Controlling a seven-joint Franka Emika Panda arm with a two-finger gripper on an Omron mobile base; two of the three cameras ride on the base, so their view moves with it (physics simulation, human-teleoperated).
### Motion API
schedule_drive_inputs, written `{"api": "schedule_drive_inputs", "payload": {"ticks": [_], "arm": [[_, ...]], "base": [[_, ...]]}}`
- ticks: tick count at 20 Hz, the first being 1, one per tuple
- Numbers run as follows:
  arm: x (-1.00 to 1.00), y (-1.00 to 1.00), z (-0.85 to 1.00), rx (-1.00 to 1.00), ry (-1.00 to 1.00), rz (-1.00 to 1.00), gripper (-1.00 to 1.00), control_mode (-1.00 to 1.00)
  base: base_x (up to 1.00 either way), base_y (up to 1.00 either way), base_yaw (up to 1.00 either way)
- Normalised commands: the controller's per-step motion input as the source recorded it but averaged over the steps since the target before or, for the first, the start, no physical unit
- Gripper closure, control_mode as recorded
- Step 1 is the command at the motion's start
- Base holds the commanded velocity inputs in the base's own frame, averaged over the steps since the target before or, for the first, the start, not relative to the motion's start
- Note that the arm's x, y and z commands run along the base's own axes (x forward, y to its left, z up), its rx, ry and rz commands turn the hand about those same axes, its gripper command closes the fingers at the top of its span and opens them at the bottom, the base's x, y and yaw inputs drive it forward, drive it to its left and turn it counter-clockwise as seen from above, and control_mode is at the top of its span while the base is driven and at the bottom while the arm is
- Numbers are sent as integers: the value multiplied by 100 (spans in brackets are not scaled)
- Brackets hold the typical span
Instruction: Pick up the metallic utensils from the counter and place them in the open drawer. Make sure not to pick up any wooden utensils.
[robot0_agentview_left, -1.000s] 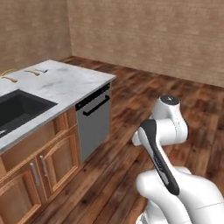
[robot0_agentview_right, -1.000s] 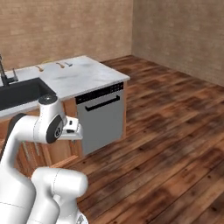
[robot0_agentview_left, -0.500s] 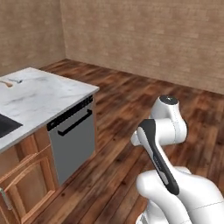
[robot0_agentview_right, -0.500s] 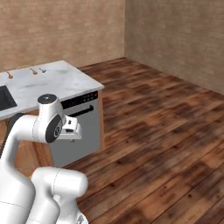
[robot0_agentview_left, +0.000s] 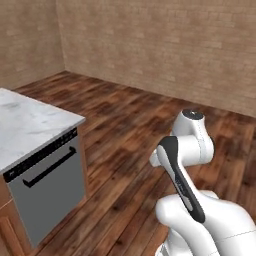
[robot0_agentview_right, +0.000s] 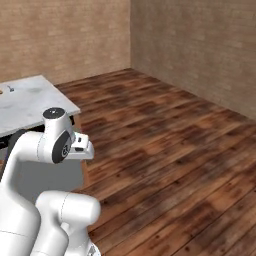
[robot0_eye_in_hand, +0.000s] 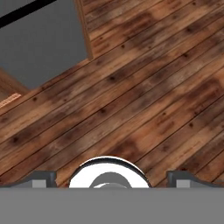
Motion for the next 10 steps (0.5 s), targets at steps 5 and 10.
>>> {"api": "schedule_drive_inputs", "payload": {"ticks": [5, 10], "arm": [[0, 0, 0, 0, 0, 0, -100, 100], [0, 0, 0, 0, 0, 0, -100, 100]], "base": [[100, -65, 11], [100, -66, 22]]}}
